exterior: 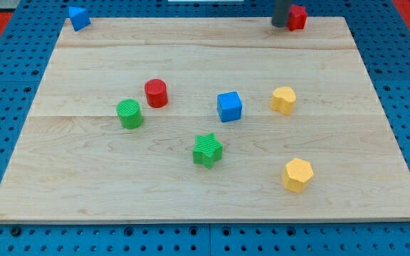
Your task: Move the red star to the top right of the board
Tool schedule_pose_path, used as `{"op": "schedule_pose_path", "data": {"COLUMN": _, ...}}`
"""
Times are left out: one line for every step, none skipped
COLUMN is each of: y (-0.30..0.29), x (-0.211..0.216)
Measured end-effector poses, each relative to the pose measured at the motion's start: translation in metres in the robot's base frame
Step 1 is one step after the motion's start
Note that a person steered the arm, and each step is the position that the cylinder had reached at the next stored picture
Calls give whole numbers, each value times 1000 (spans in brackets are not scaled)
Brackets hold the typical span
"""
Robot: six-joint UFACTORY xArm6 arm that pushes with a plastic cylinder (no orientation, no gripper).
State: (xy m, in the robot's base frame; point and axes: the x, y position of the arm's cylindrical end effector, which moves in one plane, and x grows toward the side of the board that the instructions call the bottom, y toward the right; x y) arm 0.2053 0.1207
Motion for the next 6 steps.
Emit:
{"op": "schedule_pose_path", "data": {"y": -19, "x": -13}}
{"op": "schedule_pose_path", "data": {"y": 6, "x": -13}}
{"op": "schedule_pose_path", "data": {"y": 52, "x": -14}}
{"op": "schedule_pose_path", "data": {"y": 82, "x": -14}}
{"op": "schedule_pose_path", "data": {"y": 74, "x": -14}}
{"op": "schedule_pose_path", "data": {"y": 26, "x": -9}}
